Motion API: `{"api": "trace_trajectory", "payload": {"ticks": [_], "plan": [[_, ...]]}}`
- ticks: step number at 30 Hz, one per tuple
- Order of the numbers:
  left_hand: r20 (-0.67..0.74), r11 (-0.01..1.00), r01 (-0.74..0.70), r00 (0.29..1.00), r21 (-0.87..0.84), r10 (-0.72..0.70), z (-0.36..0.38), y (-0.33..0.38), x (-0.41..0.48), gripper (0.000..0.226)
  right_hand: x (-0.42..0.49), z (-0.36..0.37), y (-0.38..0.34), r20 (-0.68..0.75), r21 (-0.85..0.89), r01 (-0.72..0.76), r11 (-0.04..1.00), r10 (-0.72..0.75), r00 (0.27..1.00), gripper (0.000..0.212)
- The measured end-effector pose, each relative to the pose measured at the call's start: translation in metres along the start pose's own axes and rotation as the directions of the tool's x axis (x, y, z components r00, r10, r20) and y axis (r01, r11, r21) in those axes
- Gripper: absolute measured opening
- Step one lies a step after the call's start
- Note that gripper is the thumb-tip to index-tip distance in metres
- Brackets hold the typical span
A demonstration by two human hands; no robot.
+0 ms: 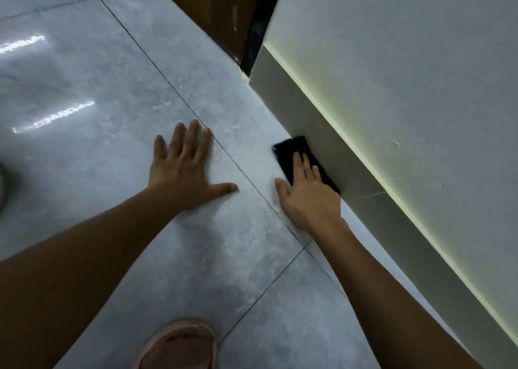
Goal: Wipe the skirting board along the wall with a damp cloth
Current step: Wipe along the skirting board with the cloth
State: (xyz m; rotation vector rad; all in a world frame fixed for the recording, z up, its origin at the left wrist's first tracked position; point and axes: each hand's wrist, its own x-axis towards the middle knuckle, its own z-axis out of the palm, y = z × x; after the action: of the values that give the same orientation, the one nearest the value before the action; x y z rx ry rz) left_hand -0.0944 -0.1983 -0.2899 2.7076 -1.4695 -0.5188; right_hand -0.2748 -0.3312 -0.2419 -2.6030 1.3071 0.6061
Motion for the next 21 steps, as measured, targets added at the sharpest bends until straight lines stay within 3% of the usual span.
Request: {"api": "trace_trajectory", "payload": {"ticks": [4, 8, 15, 21], "plan": [[-0.018, 0.999, -0.023, 1.0, -0.023, 0.022, 0.004, 0.0, 0.0, 0.117, 0.006, 0.002, 0.0, 0.021, 0.04, -0.023, 0.999, 0.022, 1.0, 0.066], [-0.059, 0.999, -0.026, 0.998, -0.032, 0.024, 0.006, -0.002, 0.0, 0.109, 0.042, -0.01, -0.032, -0.042, 0.011, 0.044, 0.999, -0.043, 0.998, 0.064], [-0.065, 0.999, 0.019, 0.998, -0.036, -0.021, 0.005, -0.01, 0.002, 0.12, 0.109, -0.039, -0.105, -0.087, -0.011, 0.163, 0.986, -0.164, 0.983, 0.057], [-0.053, 0.999, 0.008, 0.999, -0.038, -0.01, 0.0, -0.02, 0.0, 0.123, 0.081, -0.023, -0.097, -0.111, 0.033, 0.219, 0.975, -0.214, 0.97, 0.055]]}}
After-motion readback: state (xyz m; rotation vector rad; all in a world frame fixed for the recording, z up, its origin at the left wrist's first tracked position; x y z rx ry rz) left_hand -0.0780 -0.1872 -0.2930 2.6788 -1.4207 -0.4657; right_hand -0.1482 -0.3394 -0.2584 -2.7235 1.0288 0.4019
